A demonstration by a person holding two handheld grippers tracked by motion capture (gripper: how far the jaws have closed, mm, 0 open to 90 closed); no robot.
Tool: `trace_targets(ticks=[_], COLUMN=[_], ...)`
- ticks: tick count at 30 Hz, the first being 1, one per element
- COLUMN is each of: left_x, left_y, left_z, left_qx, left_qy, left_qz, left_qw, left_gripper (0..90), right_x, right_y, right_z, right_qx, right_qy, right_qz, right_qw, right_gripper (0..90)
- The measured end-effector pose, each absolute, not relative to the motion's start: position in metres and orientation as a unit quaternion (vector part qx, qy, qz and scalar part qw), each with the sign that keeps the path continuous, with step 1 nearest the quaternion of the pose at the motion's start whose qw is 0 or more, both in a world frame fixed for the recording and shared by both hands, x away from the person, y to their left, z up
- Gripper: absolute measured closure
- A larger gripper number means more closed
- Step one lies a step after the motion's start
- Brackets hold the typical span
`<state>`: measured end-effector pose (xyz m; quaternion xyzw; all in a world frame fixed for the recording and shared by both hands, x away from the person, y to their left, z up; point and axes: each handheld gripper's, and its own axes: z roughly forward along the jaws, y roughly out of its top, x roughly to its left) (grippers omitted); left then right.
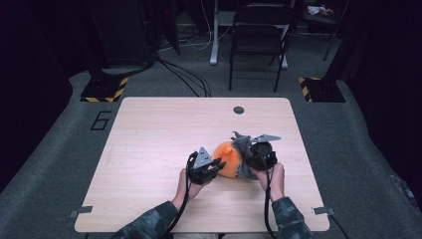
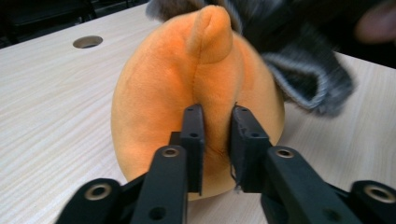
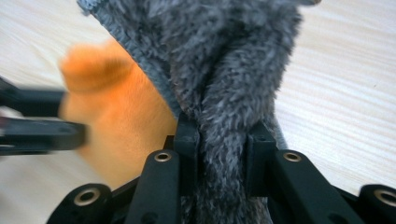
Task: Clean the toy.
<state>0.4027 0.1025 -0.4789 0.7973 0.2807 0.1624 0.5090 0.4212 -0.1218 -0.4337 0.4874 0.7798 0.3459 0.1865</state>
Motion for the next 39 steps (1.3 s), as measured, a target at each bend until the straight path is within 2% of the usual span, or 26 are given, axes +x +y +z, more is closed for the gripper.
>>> trace_targets(ticks=[4, 9, 15, 18, 21, 23, 26, 29, 34, 39], left_x=[0.408, 0.417, 0.428, 0.429, 0.427, 0.425, 0.423, 0.419, 0.411, 0.405], left_y=[0.11, 0.122, 0.128, 0.128, 0.124, 0.122, 0.12, 0.118, 0.119, 0.113], left_z=[-0.474, -0.475, -0.486, -0.489, -0.491, -0.493, -0.491, -0.482, -0.46, -0.45], left_qx=[0.801, 0.8, 0.804, 0.806, 0.803, 0.8, 0.794, 0.788, 0.786, 0.791], left_qy=[0.271, 0.303, 0.326, 0.322, 0.323, 0.323, 0.318, 0.311, 0.279, 0.255], left_qz=[0.147, 0.145, 0.123, 0.111, 0.111, 0.12, 0.138, 0.156, 0.191, 0.202], left_qw=[0.512, 0.497, 0.482, 0.484, 0.488, 0.491, 0.499, 0.508, 0.517, 0.519], left_gripper=[61.2, 42.8, 38.5, 43.0, 57.2, 70.0, 78.9, 81.1, 81.5, 81.5], right_x=[0.424, 0.424, 0.426, 0.427, 0.426, 0.427, 0.426, 0.423, 0.417, 0.403], right_y=[-0.124, -0.128, -0.134, -0.135, -0.135, -0.135, -0.139, -0.144, -0.151, -0.139], right_z=[-0.441, -0.444, -0.446, -0.447, -0.446, -0.446, -0.441, -0.432, -0.404, -0.374], right_qx=[0.492, 0.498, 0.501, 0.502, 0.504, 0.501, 0.502, 0.5, 0.493, 0.469], right_qy=[0.778, 0.775, 0.773, 0.774, 0.774, 0.775, 0.771, 0.764, 0.754, 0.753], right_qz=[0.346, 0.344, 0.344, 0.341, 0.341, 0.34, 0.345, 0.355, 0.383, 0.413], right_qw=[0.182, 0.181, 0.18, 0.181, 0.177, 0.181, 0.185, 0.201, 0.201, 0.206], right_gripper=[72.5, 72.6, 72.6, 72.6, 72.5, 72.5, 72.3, 72.0, 71.6, 71.2])
